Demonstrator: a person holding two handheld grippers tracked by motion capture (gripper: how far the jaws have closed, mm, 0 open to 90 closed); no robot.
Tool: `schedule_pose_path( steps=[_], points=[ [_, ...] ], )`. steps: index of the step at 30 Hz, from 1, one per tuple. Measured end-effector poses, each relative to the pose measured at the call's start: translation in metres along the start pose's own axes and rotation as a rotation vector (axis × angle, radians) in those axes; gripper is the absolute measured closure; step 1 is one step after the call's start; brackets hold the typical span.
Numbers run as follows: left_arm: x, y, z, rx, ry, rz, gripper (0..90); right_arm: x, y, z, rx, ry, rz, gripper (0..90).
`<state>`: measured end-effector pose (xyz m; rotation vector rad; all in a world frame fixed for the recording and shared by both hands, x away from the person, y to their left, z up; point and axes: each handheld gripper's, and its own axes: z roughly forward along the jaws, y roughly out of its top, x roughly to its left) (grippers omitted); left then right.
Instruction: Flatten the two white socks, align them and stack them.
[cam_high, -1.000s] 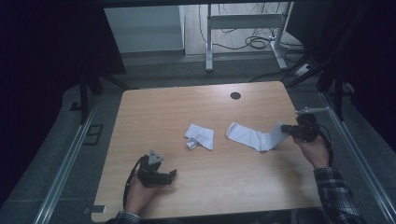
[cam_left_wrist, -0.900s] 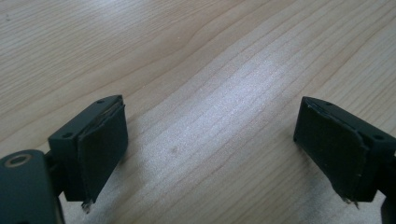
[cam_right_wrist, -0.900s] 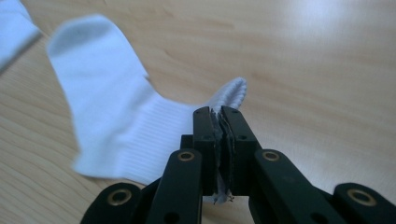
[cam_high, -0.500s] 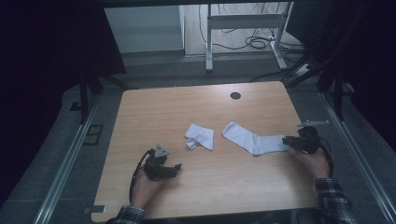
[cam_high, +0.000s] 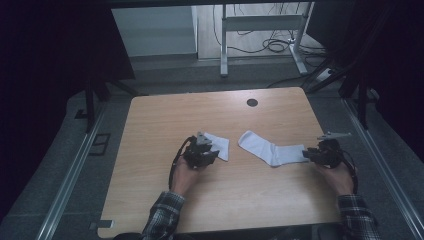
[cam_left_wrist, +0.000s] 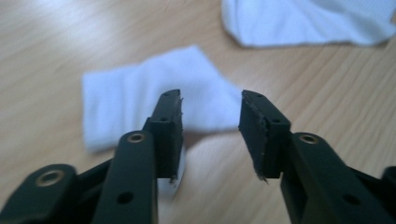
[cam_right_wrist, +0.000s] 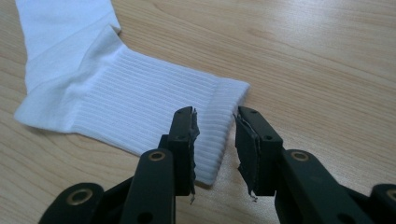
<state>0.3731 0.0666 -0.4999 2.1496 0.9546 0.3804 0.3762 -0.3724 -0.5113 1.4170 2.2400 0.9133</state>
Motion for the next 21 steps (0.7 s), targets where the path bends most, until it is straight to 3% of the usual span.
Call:
schedule_pose_path(
  steps=[2, 6, 9, 12, 21],
  points=[
    [-0.002, 0.006, 0.004, -0.001, -0.003, 0.005, 64.2, 0.001, 0.0, 0.0, -0.001, -0.001, -0.004, 66.7],
    [-0.012, 0.029, 0.031, 0.015, -0.017, 0.029, 68.3, 0.003, 0.0, 0.0, -0.001, -0.005, -0.017, 68.7],
    [-0.015, 0.036, 0.042, 0.023, -0.014, 0.036, 69.3, 0.003, -0.001, 0.0, -0.004, -0.004, -0.023, 70.0],
    [-0.021, 0.049, 0.064, 0.033, -0.02, 0.035, 69.7, 0.003, -0.002, -0.001, -0.002, -0.005, -0.02, 70.7],
    [-0.021, 0.063, 0.091, 0.054, -0.01, 0.015, 66.0, 0.001, -0.004, 0.0, -0.01, -0.01, -0.023, 66.2]
  ],
)
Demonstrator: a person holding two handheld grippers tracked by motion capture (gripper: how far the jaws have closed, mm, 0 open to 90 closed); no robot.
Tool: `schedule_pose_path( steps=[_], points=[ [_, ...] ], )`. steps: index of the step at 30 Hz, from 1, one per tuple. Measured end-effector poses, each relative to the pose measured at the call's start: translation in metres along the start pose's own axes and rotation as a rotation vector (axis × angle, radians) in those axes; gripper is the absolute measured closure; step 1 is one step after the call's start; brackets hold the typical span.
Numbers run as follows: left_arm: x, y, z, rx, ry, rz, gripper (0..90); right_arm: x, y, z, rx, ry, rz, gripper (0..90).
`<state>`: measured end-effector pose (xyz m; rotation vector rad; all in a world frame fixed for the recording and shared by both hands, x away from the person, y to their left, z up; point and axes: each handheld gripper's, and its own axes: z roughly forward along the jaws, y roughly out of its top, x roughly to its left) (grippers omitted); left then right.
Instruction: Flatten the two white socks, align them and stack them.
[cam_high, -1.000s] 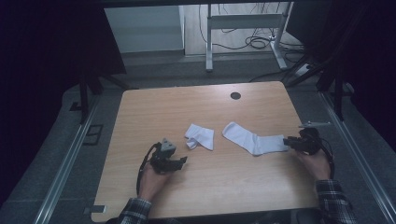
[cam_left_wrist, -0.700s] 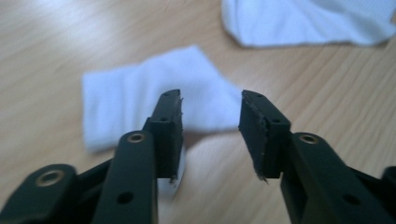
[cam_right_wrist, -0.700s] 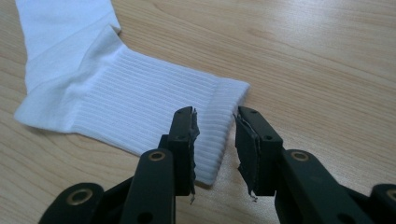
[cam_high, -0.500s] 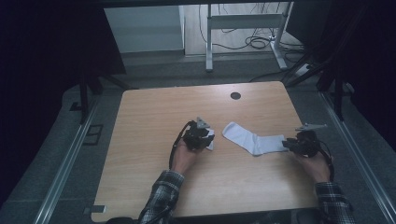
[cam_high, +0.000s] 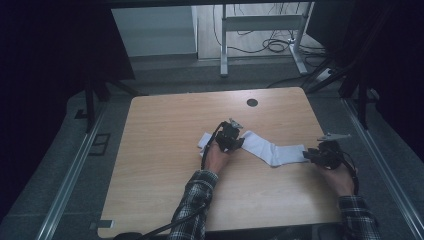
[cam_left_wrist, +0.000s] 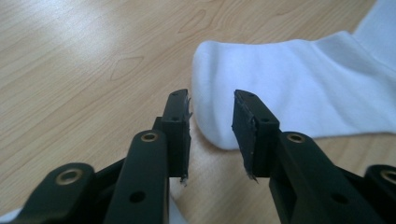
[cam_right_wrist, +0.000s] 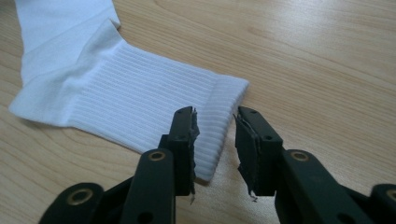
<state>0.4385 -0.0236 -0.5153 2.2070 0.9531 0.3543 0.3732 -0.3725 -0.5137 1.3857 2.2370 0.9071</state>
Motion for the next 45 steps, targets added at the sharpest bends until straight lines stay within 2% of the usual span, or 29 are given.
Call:
schedule_pose_path(
  steps=[5, 8, 11, 12, 13, 14, 15, 16, 18, 20, 24, 27, 28, 30, 31, 33, 34, 38, 42, 43, 45],
  points=[
    [0.004, 0.002, 0.012, 0.012, 0.021, -0.021, 62.7, 0.002, 0.001, 0.005, 0.014, -0.013, -0.006, 62.9],
    [0.005, 0.003, 0.019, 0.021, 0.012, -0.042, 64.3, 0.002, 0.0, 0.01, 0.035, -0.016, -0.006, 64.2],
    [0.005, 0.001, 0.026, 0.038, -0.003, -0.044, 68.3, 0.002, 0.0, 0.012, 0.048, -0.002, 0.001, 68.8],
    [0.005, 0.001, 0.026, 0.038, -0.003, -0.044, 71.8, 0.003, 0.0, 0.013, 0.047, -0.001, 0.005, 71.7],
    [0.005, 0.001, 0.027, 0.027, -0.02, -0.061, 76.7, 0.003, 0.001, 0.013, 0.05, 0.009, 0.014, 75.8],
    [0.005, 0.001, 0.027, 0.027, -0.02, -0.061, 81.8, 0.003, 0.001, 0.013, 0.05, 0.009, 0.014, 75.8],
    [0.004, 0.002, 0.026, 0.03, -0.022, -0.059, 84.9, 0.004, 0.001, 0.013, 0.051, 0.024, 0.029, 81.5],
    [0.004, 0.002, 0.026, 0.03, -0.022, -0.059, 85.6, 0.004, 0.001, 0.013, 0.054, 0.023, 0.029, 82.6],
    [0.0, 0.003, 0.022, 0.026, -0.005, -0.025, 85.9, 0.005, 0.002, 0.011, 0.055, 0.02, 0.022, 83.5],
    [-0.001, 0.003, 0.016, 0.024, -0.003, -0.018, 86.0, 0.006, 0.003, 0.009, 0.045, 0.026, 0.021, 83.5],
    [0.001, 0.002, -0.002, 0.0, -0.009, -0.031, 85.9, 0.008, 0.006, 0.0, 0.005, 0.039, 0.017, 83.4],
    [0.0, -0.001, -0.018, -0.011, -0.004, -0.02, 85.9, 0.011, 0.009, -0.006, -0.026, 0.056, 0.017, 83.4],
    [0.0, -0.001, -0.018, -0.011, -0.004, -0.02, 85.9, 0.013, 0.01, -0.008, -0.029, 0.059, 0.015, 83.4],
    [0.0, -0.007, -0.035, -0.025, 0.0, -0.018, 85.8, 0.017, 0.012, -0.01, -0.037, 0.071, 0.007, 83.3],
    [0.0, -0.007, -0.035, -0.025, 0.0, -0.018, 85.8, 0.017, 0.012, -0.01, -0.037, 0.071, 0.007, 83.3],
    [0.0, -0.017, -0.053, -0.037, 0.006, -0.018, 85.8, 0.026, 0.015, -0.012, -0.048, 0.088, -0.016, 83.3],
    [0.0, -0.017, -0.053, -0.037, 0.006, -0.018, 85.7, 0.03, 0.017, -0.013, -0.052, 0.096, -0.025, 83.3],
    [0.002, -0.033, -0.08, -0.049, 0.026, -0.016, 85.7, 0.042, 0.022, -0.015, -0.07, 0.136, -0.041, 83.3],
    [0.002, -0.049, -0.104, -0.06, 0.043, -0.02, 85.6, 0.056, 0.026, -0.018, -0.085, 0.199, -0.042, 83.3],
    [0.002, -0.049, -0.104, -0.06, 0.043, -0.02, 85.7, 0.056, 0.026, -0.018, -0.085, 0.199, -0.042, 83.3],
    [0.002, -0.063, -0.121, -0.063, 0.058, -0.022, 85.6, 0.069, 0.029, -0.018, -0.091, 0.228, -0.066, 83.3]
  ],
)
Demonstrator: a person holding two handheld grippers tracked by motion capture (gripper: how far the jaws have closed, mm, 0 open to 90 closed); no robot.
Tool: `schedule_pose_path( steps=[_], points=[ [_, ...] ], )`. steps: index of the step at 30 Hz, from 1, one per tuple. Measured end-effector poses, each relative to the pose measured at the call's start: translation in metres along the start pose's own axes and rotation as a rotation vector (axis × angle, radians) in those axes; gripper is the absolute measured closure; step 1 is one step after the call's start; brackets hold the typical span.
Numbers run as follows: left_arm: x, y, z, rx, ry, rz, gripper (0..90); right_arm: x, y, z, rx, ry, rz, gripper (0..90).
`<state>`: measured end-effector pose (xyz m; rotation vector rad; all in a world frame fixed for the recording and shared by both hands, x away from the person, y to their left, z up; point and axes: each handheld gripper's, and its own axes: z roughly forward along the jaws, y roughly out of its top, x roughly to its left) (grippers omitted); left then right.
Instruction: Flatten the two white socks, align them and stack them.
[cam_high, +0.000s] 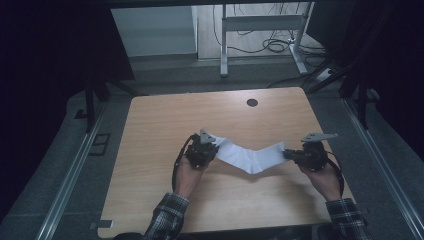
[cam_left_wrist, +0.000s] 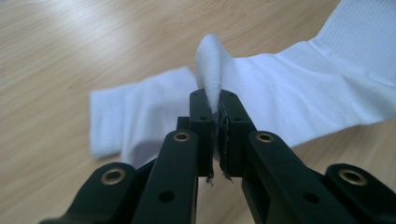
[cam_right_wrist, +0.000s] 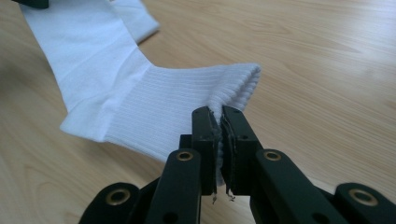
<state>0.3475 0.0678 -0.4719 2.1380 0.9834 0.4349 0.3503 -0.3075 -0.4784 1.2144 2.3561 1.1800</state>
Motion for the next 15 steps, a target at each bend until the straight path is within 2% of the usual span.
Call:
schedule_pose_path(
  steps=[5, 6, 7, 8, 9, 10, 11, 12, 14, 15],
  points=[
    [0.001, -0.027, -0.023, 0.0, 0.029, -0.024, 85.2, 0.023, 0.004, 0.011, 0.022, 0.035, -0.051, 83.2],
    [0.001, -0.027, -0.023, 0.0, 0.029, -0.024, 85.1, 0.023, 0.004, 0.011, 0.022, 0.035, -0.051, 83.2],
    [0.002, -0.039, -0.031, -0.003, 0.041, -0.047, 85.1, 0.032, 0.005, 0.017, 0.037, 0.048, -0.075, 83.2],
    [0.002, -0.045, -0.034, -0.001, 0.043, -0.061, 85.1, 0.035, 0.006, 0.019, 0.043, 0.053, -0.083, 83.1],
    [0.002, -0.045, -0.034, -0.001, 0.043, -0.061, 85.1, 0.039, 0.006, 0.022, 0.051, 0.059, -0.09, 83.1],
    [0.003, -0.052, -0.038, 0.004, 0.047, -0.073, 85.1, 0.039, 0.006, 0.022, 0.051, 0.059, -0.09, 83.1],
    [0.004, -0.062, -0.042, 0.013, 0.055, -0.08, 84.7, 0.047, 0.006, 0.029, 0.068, 0.07, -0.109, 83.1],
    [0.004, -0.062, -0.042, 0.013, 0.055, -0.08, 84.5, 0.047, 0.006, 0.029, 0.068, 0.07, -0.109, 83.1],
    [0.003, -0.077, -0.046, 0.028, 0.064, -0.095, 84.1, 0.055, 0.005, 0.036, 0.089, 0.079, -0.127, 83.0],
    [0.003, -0.077, -0.046, 0.028, 0.064, -0.095, 83.7, 0.057, 0.005, 0.039, 0.096, 0.077, -0.134, 82.9]
  ],
)
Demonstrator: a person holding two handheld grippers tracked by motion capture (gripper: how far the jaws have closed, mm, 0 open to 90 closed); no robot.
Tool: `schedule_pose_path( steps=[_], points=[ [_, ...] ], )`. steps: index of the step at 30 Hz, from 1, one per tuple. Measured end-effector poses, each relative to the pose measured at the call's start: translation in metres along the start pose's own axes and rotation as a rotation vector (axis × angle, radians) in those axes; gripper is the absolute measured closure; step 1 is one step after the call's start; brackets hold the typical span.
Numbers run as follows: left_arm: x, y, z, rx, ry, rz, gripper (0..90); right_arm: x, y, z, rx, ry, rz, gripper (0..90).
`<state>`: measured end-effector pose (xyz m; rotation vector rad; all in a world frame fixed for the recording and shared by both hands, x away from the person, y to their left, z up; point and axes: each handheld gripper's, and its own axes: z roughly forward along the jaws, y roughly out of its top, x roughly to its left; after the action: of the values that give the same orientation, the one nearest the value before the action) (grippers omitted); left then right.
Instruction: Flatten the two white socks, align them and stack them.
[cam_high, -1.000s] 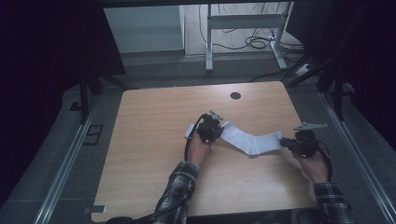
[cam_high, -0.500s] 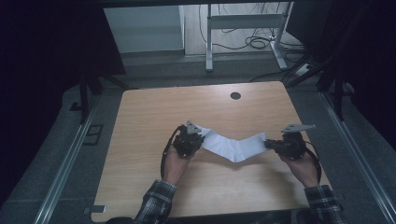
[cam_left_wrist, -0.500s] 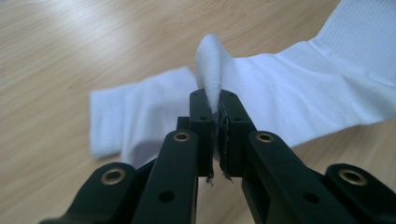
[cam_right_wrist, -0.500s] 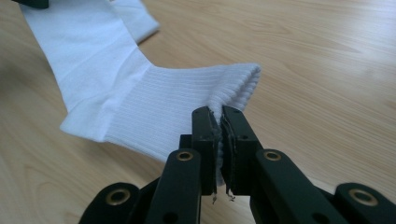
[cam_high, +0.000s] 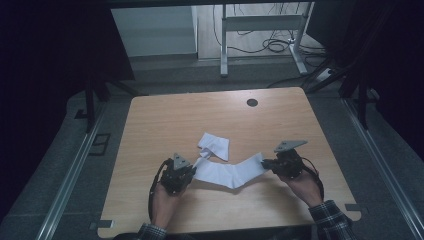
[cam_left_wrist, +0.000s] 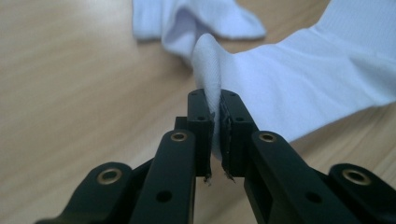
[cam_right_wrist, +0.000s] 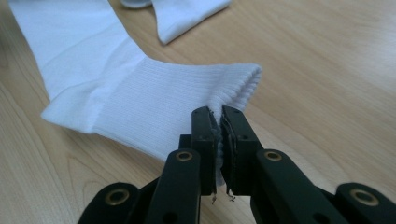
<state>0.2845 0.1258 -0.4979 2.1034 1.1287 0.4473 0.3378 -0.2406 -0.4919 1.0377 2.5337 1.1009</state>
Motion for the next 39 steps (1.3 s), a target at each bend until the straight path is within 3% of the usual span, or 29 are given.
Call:
schedule_pose_path(
  steps=[4, 9, 14, 18, 21, 22, 25, 29, 33, 39],
  points=[
    [0.0, -0.02, 0.007, 0.044, 0.001, -0.014, 82.7, 0.003, -0.003, 0.012, 0.046, -0.006, -0.01, 82.6],
    [0.0, -0.029, 0.016, 0.076, -0.002, -0.03, 76.7, 0.001, -0.01, 0.024, 0.1, -0.019, -0.016, 78.7],
    [0.006, -0.022, 0.007, 0.032, 0.012, -0.045, 65.4, -0.001, -0.007, 0.014, 0.054, -0.025, -0.01, 72.0],
    [0.016, -0.007, 0.0, -0.005, 0.024, -0.059, 63.2, -0.007, -0.008, 0.009, 0.04, -0.035, 0.004, 70.2],
    [0.024, 0.013, 0.003, -0.022, 0.004, -0.072, 63.1, -0.019, -0.013, 0.005, 0.047, -0.07, 0.02, 68.0],
    [0.024, 0.013, 0.003, -0.022, 0.004, -0.072, 63.1, -0.021, -0.014, 0.004, 0.047, -0.075, 0.024, 67.4],
    [0.03, 0.028, 0.012, -0.02, -0.022, -0.092, 63.2, -0.029, -0.018, 0.001, 0.05, -0.095, 0.033, 65.5],
    [0.036, 0.046, 0.025, -0.015, -0.021, -0.098, 63.5, -0.037, -0.024, 0.0, 0.06, -0.117, 0.048, 63.9],
    [0.044, 0.064, 0.043, -0.003, 0.0, -0.096, 65.2, -0.044, -0.027, -0.001, 0.064, -0.133, 0.054, 62.3],
    [0.051, 0.078, 0.066, 0.012, 0.017, -0.099, 67.7, -0.049, -0.031, 0.0, 0.072, -0.146, 0.047, 60.6]
  ],
)
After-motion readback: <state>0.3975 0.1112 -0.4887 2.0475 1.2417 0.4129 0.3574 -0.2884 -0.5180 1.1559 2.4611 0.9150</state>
